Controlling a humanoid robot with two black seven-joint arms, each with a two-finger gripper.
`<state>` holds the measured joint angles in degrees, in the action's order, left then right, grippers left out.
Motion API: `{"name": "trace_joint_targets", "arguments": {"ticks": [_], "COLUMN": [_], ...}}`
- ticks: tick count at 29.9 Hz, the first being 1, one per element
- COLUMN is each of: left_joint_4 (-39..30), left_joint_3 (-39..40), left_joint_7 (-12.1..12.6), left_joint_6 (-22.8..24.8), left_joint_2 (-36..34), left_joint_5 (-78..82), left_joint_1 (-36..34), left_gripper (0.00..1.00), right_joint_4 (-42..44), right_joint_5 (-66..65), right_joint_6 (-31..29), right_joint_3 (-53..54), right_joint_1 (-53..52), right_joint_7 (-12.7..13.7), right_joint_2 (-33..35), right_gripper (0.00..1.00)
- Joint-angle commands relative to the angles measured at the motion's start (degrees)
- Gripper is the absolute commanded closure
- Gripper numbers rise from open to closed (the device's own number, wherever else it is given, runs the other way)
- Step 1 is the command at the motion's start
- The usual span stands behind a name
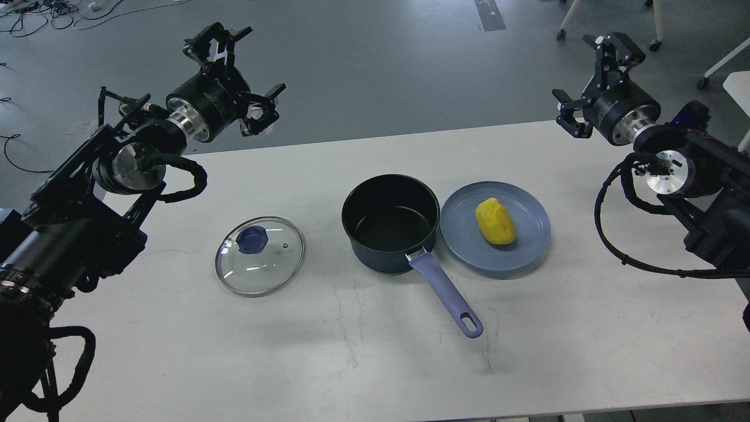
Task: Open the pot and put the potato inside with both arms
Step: 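Raise the left gripper away from the lid, then move the right gripper down to the yellow potato on the plate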
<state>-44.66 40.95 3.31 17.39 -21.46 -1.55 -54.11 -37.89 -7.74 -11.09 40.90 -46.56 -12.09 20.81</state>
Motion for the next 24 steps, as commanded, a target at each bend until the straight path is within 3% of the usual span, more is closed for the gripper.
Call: {"name": "trace_joint_targets", "arguments": {"ticks": [1, 6, 14, 19, 24], "left_joint_4": [0.01, 0.01, -0.16, -3.77, -6.05], "left_joint_3": [1.06, 1.06, 0.89, 1.06, 1.06], "left_joint_7": [-1.11, -4.18, -4.45, -4.63, -5.33], "left_joint_6": [1.06, 2.30, 2.38, 2.38, 2.38], "left_joint_2": [0.71, 0.80, 0.71, -0.87, -2.54], "left_joint_5": [-0.03, 0.05, 0.14, 0.23, 0.14], "left_joint_1": [1.37, 3.22, 4.98, 5.07, 5.15], "left_gripper": [0.02, 0.02, 0.02, 0.02, 0.02], "right_joint_4": [-0.69, -1.57, -2.89, -5.97, -10.01], "right_joint_5": [0.00, 0.00, -0.17, -1.14, -13.07], "right_joint_6": [0.10, 0.54, 0.89, 0.80, 0.80], "right_joint_3": [-0.21, -0.29, -0.91, -4.78, -10.22], "right_joint_1": [-0.11, -0.20, -0.29, -0.55, -1.78], "right_joint_7": [-0.04, -0.04, -0.04, -0.57, -4.69], "right_joint_2": [0.10, 0.28, 0.28, 0.98, 4.23], "right_gripper": [0.00, 0.00, 0.00, 0.00, 0.00]}}
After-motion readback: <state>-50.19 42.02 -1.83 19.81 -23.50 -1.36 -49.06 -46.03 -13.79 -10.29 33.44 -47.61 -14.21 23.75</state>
